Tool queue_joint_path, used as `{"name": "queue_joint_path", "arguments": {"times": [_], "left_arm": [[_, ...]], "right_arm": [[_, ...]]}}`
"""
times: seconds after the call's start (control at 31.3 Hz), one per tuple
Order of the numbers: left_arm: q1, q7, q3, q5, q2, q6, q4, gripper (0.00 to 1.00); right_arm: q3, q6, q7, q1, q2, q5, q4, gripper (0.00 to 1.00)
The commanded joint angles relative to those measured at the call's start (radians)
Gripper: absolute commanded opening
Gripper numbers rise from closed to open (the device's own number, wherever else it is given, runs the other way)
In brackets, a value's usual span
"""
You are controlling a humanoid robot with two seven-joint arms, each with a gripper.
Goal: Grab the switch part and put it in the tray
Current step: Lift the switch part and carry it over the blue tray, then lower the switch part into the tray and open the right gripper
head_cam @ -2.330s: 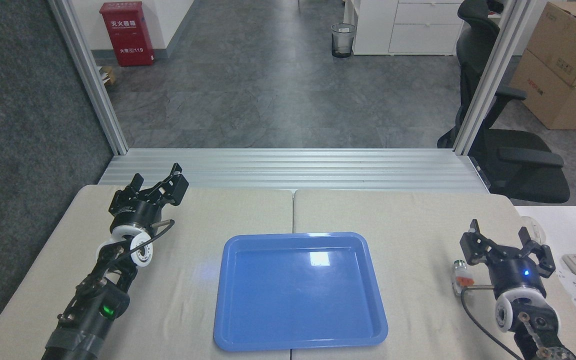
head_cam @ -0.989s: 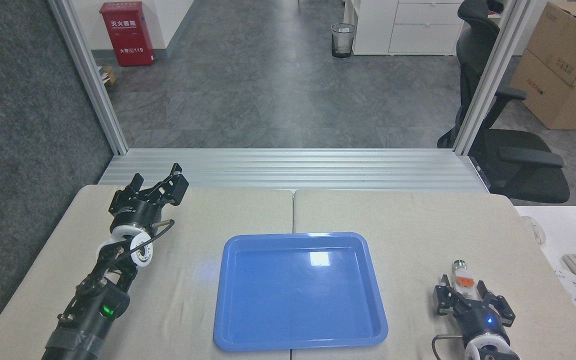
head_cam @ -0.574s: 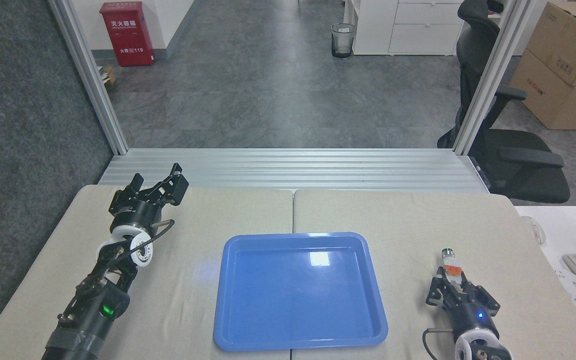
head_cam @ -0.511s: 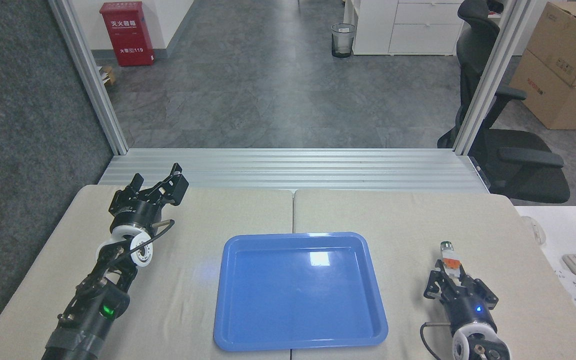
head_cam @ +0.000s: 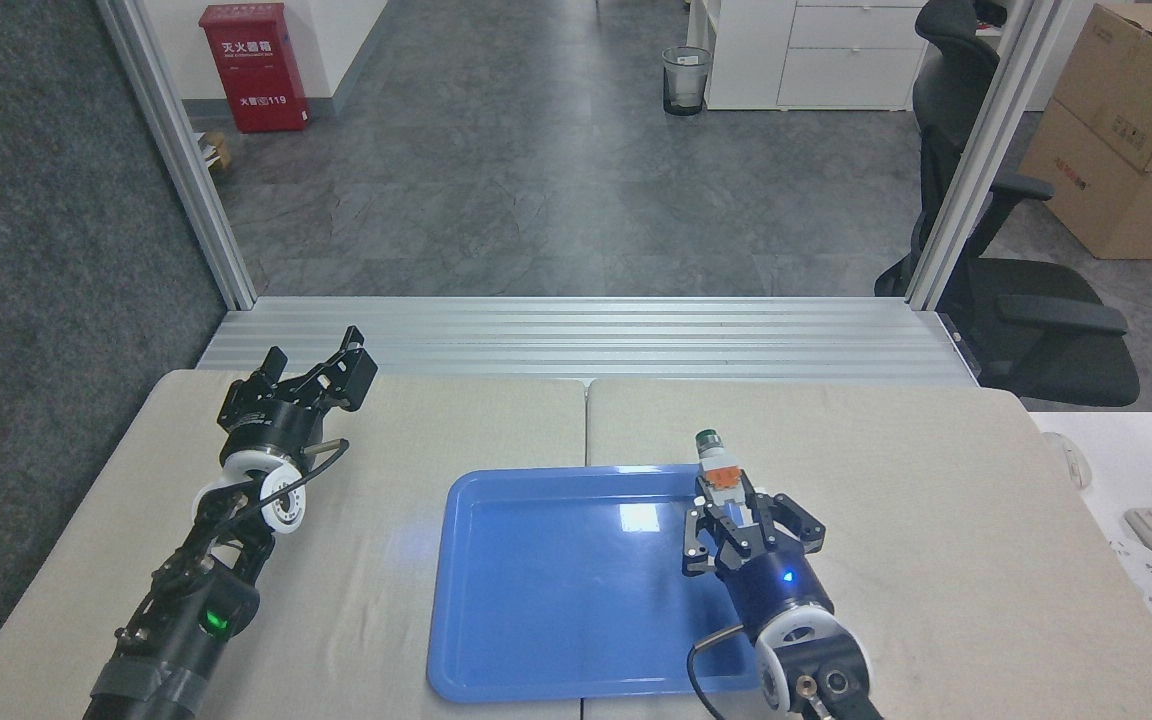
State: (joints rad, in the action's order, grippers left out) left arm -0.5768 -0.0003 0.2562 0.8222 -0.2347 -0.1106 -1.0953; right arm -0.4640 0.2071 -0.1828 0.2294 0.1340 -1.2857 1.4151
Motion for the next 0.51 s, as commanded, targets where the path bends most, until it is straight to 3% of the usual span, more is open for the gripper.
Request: {"name": "queue_joint_path", "arguments": {"times": [0.0, 0.22, 0.32, 0.41, 0.48], "left_arm": [[0.0, 0.0, 0.0, 0.0, 0.0, 0.0, 0.0, 1.0], [0.0, 0.0, 0.0, 0.0, 0.0, 0.0, 0.0, 1.0], [0.0, 0.0, 0.0, 0.0, 0.0, 0.0, 0.0, 1.0], [0.0, 0.0, 0.0, 0.0, 0.0, 0.0, 0.0, 1.0], [0.0, 0.0, -0.002, 0.0, 0.0, 0.0, 0.0, 1.0]], "right_arm": [[-0.315, 0.012, -0.064, -0.065, -0.149, -0.08, 0.065, 0.0], [-0.285, 0.04, -0.067, -0.093, -0.137, -0.066, -0.044, 0.0], [-0.246, 0.044, -0.066, -0.096, -0.145, -0.063, -0.058, 0.1], [-0.223, 0.048, -0.061, -0.101, -0.148, -0.015, -0.09, 0.28], [-0.197, 0.048, -0.06, -0.101, -0.149, 0.023, -0.093, 0.69]]}}
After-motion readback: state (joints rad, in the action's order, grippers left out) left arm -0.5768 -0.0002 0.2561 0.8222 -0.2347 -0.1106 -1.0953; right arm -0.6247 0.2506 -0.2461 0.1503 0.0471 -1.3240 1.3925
